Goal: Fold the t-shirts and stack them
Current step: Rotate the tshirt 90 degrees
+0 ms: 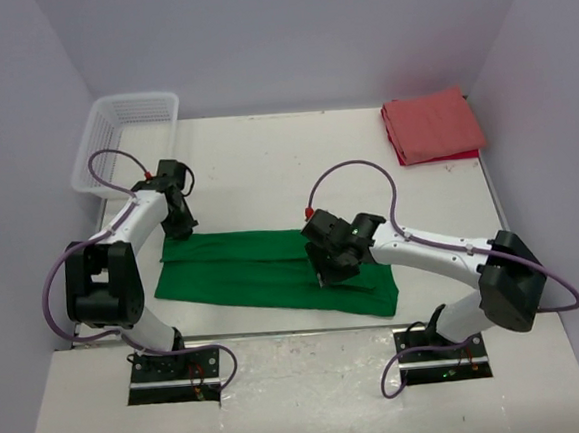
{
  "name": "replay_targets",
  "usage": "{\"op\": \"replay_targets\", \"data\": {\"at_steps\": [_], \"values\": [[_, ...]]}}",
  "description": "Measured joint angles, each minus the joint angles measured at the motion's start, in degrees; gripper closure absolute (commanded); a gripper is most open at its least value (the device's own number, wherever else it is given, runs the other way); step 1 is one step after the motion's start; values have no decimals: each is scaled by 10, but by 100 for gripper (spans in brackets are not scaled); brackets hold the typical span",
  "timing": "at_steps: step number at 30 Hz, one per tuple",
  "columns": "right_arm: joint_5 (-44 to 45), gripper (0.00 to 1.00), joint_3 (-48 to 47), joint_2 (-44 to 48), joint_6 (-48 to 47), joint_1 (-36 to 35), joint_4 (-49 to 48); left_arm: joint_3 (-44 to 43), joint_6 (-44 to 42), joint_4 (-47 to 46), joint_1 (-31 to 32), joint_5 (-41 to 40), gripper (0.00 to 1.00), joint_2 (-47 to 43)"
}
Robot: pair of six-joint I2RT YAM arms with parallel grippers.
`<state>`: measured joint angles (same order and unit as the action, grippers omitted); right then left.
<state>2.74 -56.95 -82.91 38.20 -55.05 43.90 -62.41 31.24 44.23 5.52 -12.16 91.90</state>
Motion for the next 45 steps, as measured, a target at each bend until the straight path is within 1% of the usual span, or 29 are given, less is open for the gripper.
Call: {"op": "replay_targets", "data": {"at_steps": [2,5,6,7,12,14,21,24,27,30,33,39,45], "values": [[28,49,-30,-16,0,5,25,0,0,0,7,0,100,0],[49,62,-66,-40,0,21,33,0,0,0,18,1,100,0],[53,86,-72,-43,0,32,32,-1,0,0,22,2,100,0],[56,100,-74,-44,-1,44,33,-1,0,0,25,4,100,0],[72,100,-77,-61,13,132,32,-7,-5,-2,48,33,100,0],[81,100,-79,-82,13,152,32,-9,-8,-8,61,50,100,0],[67,100,-81,-180,13,155,13,-15,-12,-20,88,84,100,1],[63,100,-82,-206,13,154,5,-16,-19,-24,88,88,100,2],[61,100,-85,-210,13,154,7,-16,-22,-28,88,88,100,2],[55,100,-111,-231,11,155,27,-16,-24,-29,88,89,100,2],[45,100,-157,-266,6,161,59,-16,-27,-29,88,90,100,2],[-5,100,-229,-320,-10,183,99,-21,-30,-24,88,67,100,2],[-79,100,-244,-334,-17,236,103,-41,-30,-13,88,33,100,2]]}}
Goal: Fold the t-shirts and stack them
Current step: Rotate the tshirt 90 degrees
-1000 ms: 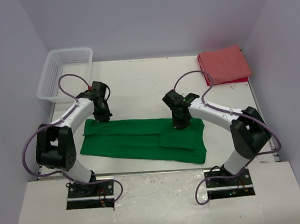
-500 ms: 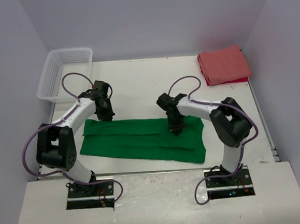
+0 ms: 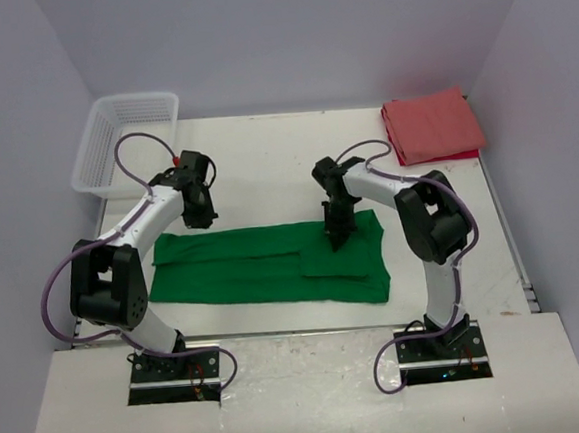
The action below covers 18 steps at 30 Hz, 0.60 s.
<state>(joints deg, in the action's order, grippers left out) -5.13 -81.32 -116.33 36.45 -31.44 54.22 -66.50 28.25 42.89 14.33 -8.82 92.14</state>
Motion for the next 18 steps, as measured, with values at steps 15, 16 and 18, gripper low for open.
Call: {"op": "replay_targets", "data": {"at_steps": [15,16,18], "values": [[15,100,-82,-7,-7,130,16,-32,0,0,0,9,100,32],[19,100,-99,-14,-9,132,16,-32,0,1,0,9,100,34],[31,100,-137,-32,-14,136,24,-41,0,9,0,-1,100,45]]}}
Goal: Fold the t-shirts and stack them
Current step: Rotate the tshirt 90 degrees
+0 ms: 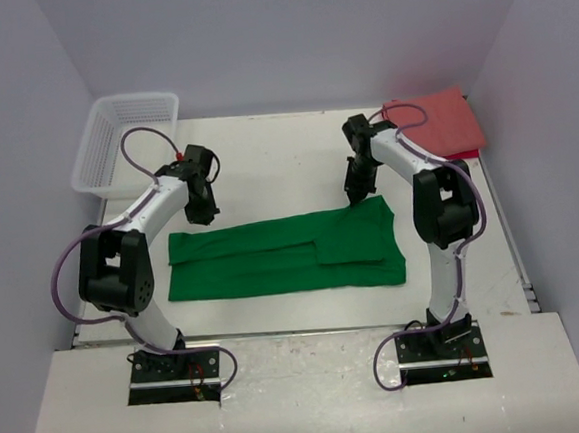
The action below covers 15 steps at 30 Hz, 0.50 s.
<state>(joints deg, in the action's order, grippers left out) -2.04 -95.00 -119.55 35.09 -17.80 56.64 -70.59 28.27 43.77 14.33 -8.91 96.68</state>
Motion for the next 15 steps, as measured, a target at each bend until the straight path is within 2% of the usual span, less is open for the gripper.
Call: {"op": "replay_targets", "data": {"at_steps": [4,7,10,15], "values": [[17,100,-68,-42,-10,17,16,-22,7,23,0,-38,100,28],[31,100,-84,-53,-27,28,17,-26,16,35,0,-55,100,40],[39,100,-60,-32,-49,32,-8,-26,22,39,0,-59,100,39],[24,100,16,71,-71,27,-44,-26,24,40,0,-59,100,39]]}}
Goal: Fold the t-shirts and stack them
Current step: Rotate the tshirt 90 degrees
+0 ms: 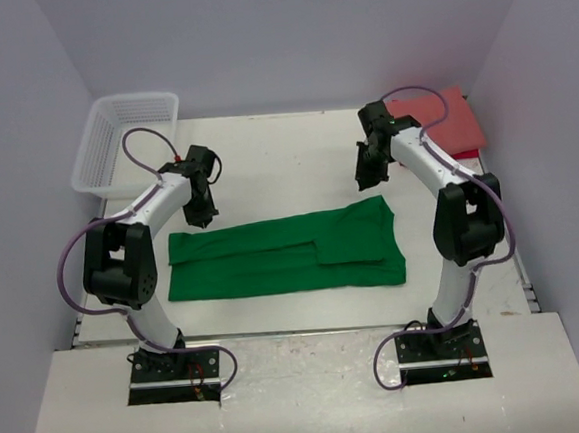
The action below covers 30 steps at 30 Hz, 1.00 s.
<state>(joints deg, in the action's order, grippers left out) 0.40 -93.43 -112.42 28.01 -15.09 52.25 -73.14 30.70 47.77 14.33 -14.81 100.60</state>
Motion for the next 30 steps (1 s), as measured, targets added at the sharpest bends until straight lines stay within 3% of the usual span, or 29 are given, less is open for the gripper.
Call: {"op": "replay_targets", "data": {"at_steps": [8,14,22,30], "values": [[-26,100,63,87,-5,-72,-34,24,-15,-9,3,36,100,0],[-24,100,108,28,-15,-142,-35,41,-24,-10,7,41,100,15],[4,98,102,9,-50,-137,-5,33,2,3,12,38,100,68],[18,100,51,-67,-86,-138,35,23,25,24,13,38,100,79]]}}
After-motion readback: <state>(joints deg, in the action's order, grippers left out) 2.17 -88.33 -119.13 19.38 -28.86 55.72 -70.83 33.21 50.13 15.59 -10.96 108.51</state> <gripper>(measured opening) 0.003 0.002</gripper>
